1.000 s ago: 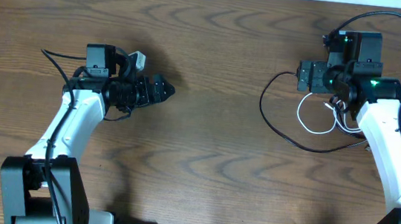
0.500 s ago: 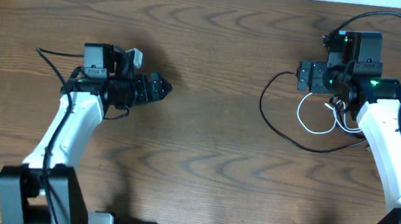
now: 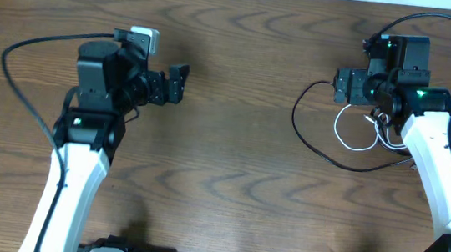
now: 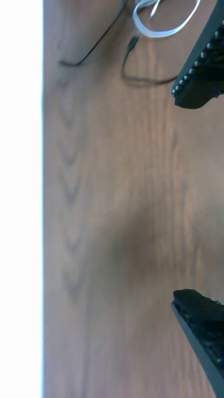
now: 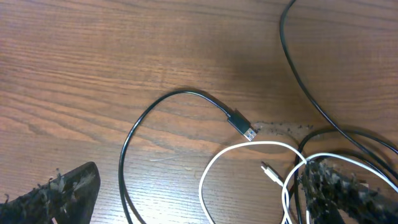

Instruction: Untangle cables

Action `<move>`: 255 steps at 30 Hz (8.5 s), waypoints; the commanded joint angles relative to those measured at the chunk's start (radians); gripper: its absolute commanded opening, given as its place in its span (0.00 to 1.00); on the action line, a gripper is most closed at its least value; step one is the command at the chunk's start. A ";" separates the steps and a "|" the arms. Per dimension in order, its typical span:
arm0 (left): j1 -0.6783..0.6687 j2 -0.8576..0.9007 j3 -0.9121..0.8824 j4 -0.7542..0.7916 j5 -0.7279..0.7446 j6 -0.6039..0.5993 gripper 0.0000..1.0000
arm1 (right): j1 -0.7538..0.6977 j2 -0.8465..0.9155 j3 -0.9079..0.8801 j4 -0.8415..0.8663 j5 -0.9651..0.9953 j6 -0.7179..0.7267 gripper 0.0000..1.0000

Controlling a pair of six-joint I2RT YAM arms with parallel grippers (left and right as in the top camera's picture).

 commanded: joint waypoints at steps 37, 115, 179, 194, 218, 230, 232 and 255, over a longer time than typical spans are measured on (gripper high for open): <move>-0.001 -1.064 -0.965 0.531 -0.234 0.066 0.98 | 0.000 0.004 -0.005 -0.003 -0.006 0.010 0.99; -0.002 -0.604 -0.965 0.174 -0.274 0.045 0.98 | 0.000 -1.269 -1.139 0.991 0.092 -0.058 0.99; -0.002 -0.603 -0.965 0.174 -0.274 0.044 0.98 | -0.001 -1.538 -1.274 0.543 0.077 -0.047 0.99; -0.002 -0.603 -0.965 0.174 -0.274 0.044 0.98 | -0.001 -1.538 -1.274 0.543 0.077 -0.047 0.99; -0.002 -0.603 -0.965 0.174 -0.274 0.044 0.98 | -0.001 -1.538 -1.274 0.543 0.077 -0.047 0.99; -0.002 -0.603 -0.965 0.174 -0.274 0.044 0.98 | -0.001 -1.538 -1.274 0.543 0.077 -0.047 0.99; -0.002 -0.603 -0.965 0.174 -0.274 0.045 0.98 | -0.001 -1.538 -1.274 0.543 0.077 -0.047 0.99; -0.002 -0.604 -0.965 0.169 -0.286 0.046 0.98 | -0.001 -1.537 -1.274 0.543 0.076 -0.047 0.99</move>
